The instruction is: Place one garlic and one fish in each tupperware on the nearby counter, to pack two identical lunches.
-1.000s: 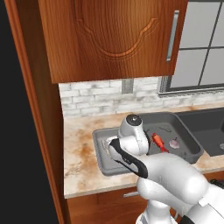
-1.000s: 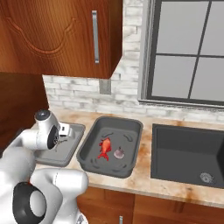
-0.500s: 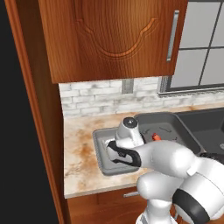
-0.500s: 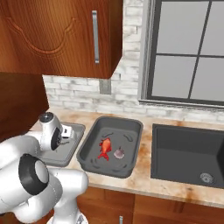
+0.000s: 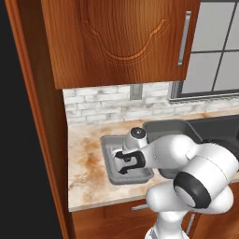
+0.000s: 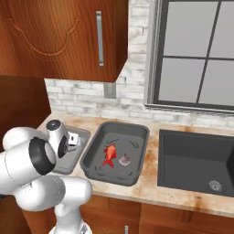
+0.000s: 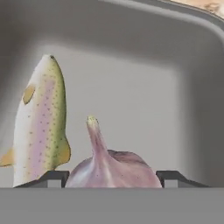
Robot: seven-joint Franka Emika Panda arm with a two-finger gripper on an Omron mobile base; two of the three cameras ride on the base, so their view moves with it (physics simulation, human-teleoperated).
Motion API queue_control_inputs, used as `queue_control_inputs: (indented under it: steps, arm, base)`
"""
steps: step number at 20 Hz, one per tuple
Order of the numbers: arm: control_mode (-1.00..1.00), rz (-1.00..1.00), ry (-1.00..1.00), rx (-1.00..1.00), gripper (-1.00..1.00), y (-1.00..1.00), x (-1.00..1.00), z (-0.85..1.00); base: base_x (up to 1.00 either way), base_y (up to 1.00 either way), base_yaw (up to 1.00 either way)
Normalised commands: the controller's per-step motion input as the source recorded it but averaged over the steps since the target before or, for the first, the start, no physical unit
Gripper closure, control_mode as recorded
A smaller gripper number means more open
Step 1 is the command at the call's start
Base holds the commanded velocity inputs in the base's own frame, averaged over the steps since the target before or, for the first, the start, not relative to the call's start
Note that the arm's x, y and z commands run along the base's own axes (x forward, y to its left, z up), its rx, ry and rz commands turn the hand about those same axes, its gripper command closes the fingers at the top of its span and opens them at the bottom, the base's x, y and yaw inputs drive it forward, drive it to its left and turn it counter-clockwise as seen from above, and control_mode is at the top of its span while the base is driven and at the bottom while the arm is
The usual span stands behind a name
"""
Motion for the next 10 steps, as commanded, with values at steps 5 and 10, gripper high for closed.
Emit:
queue_control_inputs:
  steps: [5, 10]
  arm:
    - [-1.00, -0.01, -0.01, 0.00, -1.00, 0.00, -0.13, 0.20]
    - [-1.00, -0.05, -0.12, -0.01, -1.00, -0.01, -0.76, 0.99]
  base:
    - [0.00, 0.00, 0.00]
    - [0.00, 0.00, 0.00]
